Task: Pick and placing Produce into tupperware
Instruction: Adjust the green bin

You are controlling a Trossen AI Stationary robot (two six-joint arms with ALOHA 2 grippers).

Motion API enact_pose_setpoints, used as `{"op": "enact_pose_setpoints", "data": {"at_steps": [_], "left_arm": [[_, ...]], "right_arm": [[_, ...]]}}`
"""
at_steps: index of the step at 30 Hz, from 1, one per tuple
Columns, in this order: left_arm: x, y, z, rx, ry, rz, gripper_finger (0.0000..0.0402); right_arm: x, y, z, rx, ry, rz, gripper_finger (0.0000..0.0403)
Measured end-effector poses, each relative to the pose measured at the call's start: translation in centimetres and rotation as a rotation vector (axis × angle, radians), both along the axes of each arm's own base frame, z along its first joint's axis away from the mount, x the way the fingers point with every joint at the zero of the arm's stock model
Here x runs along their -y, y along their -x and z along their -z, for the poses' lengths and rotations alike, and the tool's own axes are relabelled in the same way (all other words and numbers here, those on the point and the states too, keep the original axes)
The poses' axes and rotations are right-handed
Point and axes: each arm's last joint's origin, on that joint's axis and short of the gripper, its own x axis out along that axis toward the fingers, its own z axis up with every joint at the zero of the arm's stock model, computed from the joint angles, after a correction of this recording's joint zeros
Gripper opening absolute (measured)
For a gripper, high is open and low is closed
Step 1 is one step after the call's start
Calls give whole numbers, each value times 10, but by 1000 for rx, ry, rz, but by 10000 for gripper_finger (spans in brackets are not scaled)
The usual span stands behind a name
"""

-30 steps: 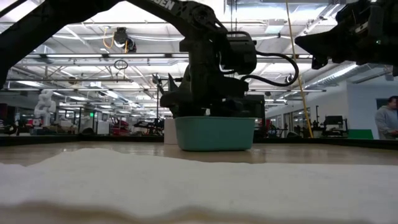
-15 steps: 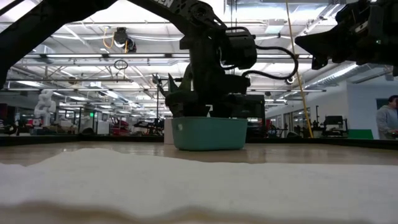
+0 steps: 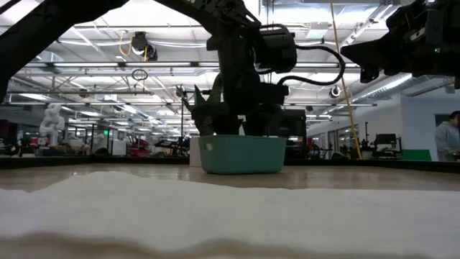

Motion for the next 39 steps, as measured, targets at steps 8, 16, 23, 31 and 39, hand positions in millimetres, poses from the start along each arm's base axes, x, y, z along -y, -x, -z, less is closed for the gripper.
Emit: {"op": "enact_pose_setpoints", "data": {"at_steps": [8,16,23,31,39], "left_arm": [[10,5,-38,92,-77,2,241],[16,33,-78,52,-16,-78,225],[21,53,-121,134,211,-123,31],[25,67,-94,75,443,-302,3],[20,62,-62,307,419,-608,1]], "right_arm": [[0,0,1,-7,-31,-4,0],[0,0,-1,11,-67,-9,0],[0,0,-2,21,-11,-1,0],[2,-3,6,-62,-34,29,0],[4,-10,18,-168,-118,72,0]]}}
